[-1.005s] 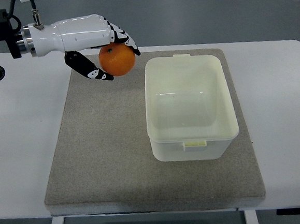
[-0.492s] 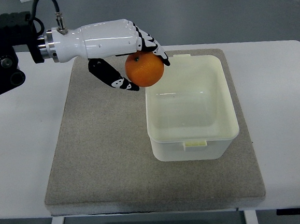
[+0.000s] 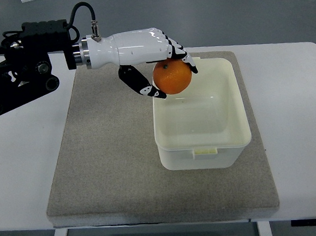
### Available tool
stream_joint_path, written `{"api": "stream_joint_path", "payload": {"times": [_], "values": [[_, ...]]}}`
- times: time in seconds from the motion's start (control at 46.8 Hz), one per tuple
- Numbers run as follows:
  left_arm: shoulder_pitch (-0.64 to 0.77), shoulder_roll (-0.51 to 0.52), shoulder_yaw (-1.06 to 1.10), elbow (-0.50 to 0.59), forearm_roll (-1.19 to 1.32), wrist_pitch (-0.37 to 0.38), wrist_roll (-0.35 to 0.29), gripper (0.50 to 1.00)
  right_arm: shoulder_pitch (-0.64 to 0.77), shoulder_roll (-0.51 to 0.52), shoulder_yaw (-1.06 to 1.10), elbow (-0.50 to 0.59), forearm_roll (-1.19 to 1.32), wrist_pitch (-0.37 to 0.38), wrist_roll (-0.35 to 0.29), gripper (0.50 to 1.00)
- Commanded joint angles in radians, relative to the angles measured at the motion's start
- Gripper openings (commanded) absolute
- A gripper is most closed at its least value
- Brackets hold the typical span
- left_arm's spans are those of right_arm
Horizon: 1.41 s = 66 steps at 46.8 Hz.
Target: Put orange in box with left hand
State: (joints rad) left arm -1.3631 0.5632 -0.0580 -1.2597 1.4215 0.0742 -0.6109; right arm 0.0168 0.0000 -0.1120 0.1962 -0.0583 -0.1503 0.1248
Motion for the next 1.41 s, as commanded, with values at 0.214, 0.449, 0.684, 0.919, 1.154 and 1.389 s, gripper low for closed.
{"api": "stream_joint_path", "payload": {"times": [0.214,0.449,0.684,0.919,1.154,1.389], "values": [[0.013,-0.006,0.006,-0.006,-0.001,-0.002,0.000,0.500,0.000,0.000,0.000,0.000,0.000,0.000,-0.001,0.932],[0.030,-0.034,0.000,-0.006,-0.147,0.001,0.000,0.966,0.000,0.000,0.000,0.000,0.000,0.000,0.001,0.932],[0.030,-0.034,0.007,-0.006,-0.162,-0.008,0.000,0.988,0.000,0.000,0.000,0.000,0.000,0.000,-0.001,0.932],[0.030,-0.032,0.009,-0.006,-0.150,-0.010,0.000,0.990,0.000,0.000,0.000,0.000,0.000,0.000,-0.001,0.932],[0.025,-0.023,0.012,-0.004,-0.147,-0.008,0.000,0.990,0.000,0.000,0.000,0.000,0.000,0.000,-0.001,0.932],[0.007,0.017,0.014,0.037,-0.136,-0.014,0.000,0.990,0.000,0.000,0.000,0.000,0.000,0.000,0.001,0.932]]}}
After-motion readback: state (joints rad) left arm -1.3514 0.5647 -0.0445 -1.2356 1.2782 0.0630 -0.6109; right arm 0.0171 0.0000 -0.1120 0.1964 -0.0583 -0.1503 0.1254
